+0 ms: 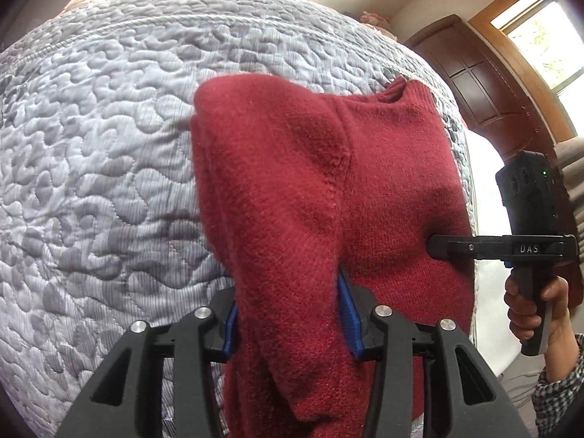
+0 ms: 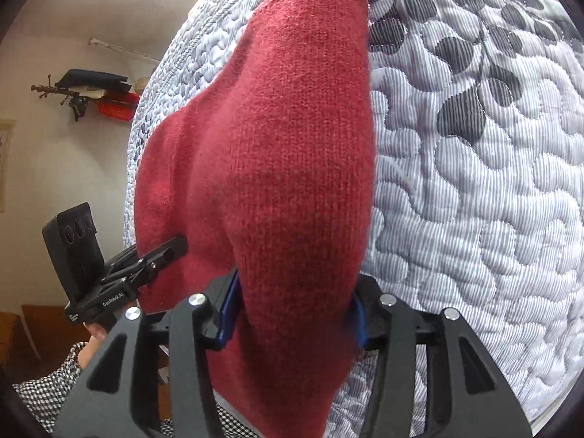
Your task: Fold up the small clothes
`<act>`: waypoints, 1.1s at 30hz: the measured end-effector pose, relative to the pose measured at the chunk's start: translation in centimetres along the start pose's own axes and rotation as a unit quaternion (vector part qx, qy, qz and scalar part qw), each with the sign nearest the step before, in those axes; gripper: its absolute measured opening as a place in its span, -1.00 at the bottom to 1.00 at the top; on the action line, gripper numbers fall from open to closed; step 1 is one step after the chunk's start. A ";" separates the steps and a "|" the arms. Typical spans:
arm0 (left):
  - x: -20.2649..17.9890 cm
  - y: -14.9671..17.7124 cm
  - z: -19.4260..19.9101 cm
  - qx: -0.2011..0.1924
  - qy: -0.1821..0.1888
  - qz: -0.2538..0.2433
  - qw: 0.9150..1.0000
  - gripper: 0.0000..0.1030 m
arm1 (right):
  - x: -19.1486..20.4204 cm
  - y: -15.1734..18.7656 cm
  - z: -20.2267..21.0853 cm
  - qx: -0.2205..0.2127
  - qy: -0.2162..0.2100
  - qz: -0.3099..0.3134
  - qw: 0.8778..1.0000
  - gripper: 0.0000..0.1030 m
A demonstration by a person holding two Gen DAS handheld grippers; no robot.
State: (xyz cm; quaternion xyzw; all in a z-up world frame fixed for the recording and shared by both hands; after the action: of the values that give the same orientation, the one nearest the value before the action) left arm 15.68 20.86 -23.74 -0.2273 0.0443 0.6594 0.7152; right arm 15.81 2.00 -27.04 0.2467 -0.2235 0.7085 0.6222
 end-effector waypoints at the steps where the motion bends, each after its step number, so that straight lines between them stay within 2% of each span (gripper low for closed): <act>1: 0.0 0.0 -0.1 -0.002 -0.005 0.002 1.000 -0.06 | 0.3 -0.4 -0.2 0.002 0.006 0.004 1.000 -0.03; 4: -0.5 -0.4 -0.1 -0.008 -0.027 0.003 1.000 0.08 | 0.8 -0.7 -0.1 0.006 0.008 0.008 1.000 0.04; 5: -0.5 -0.5 0.1 -0.007 -0.033 0.007 0.999 0.15 | 1.1 -0.7 0.1 0.005 0.010 0.008 1.000 0.16; 9: -1.0 0.5 2.7 -0.003 -0.066 0.000 0.998 0.16 | 2.6 0.5 2.3 -0.010 0.010 0.028 1.000 0.42; 14: -1.9 3.7 5.6 -0.011 -0.095 -0.021 0.995 0.18 | 2.2 6.0 3.7 -0.008 -0.014 0.030 0.999 0.45; 18: -1.5 6.1 5.6 -0.011 -0.107 -0.007 0.994 0.18 | 1.2 10.4 2.3 0.007 -0.028 0.013 0.999 0.44; 19: -1.3 6.6 5.6 -0.011 -0.111 -0.003 0.994 0.18 | 0.6 11.1 1.9 0.011 -0.031 0.009 0.999 0.41; 20: -1.1 6.9 5.4 -0.011 -0.113 0.001 0.994 0.18 | 0.4 11.5 1.3 0.015 -0.035 0.002 0.999 0.29; 21: -0.9 7.3 5.3 -0.009 -0.115 0.006 0.993 0.18 | 0.2 11.8 1.0 0.020 -0.039 -0.006 0.999 0.06; 24: -0.3 8.0 4.9 -0.003 -0.119 0.015 0.993 0.18 | -0.4 12.4 1.0 0.017 -0.047 -0.018 0.999 -0.31; 27: -0.3 8.3 5.5 -0.005 -0.120 0.017 0.993 0.18 | -0.4 13.0 2.8 0.007 -0.041 0.000 0.999 -0.45; 29: -0.5 8.5 5.5 -0.001 -0.132 0.006 0.991 0.19 | 0.8 13.3 3.1 -0.001 -0.022 0.013 1.000 -0.47; 33: 0.2 9.4 4.4 0.015 -0.138 0.006 0.990 0.21 | 1.0 13.2 1.4 0.004 0.011 0.012 1.000 -0.48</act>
State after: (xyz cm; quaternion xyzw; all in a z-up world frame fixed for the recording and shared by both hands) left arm 5.58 22.96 -22.43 -0.1227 -0.0435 0.6881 0.7139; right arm 2.73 0.21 -25.43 0.2390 -0.2169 0.7193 0.6152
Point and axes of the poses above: each gripper's, at about its wrist camera, not at the fingertips, and z roughly against the way its jaws point, x to its left, y to its underside, the point moved 5 cm from there along -z, roughly the way its jaws point, and after that the axes turned 3 degrees about x, right-handed, at the moved point
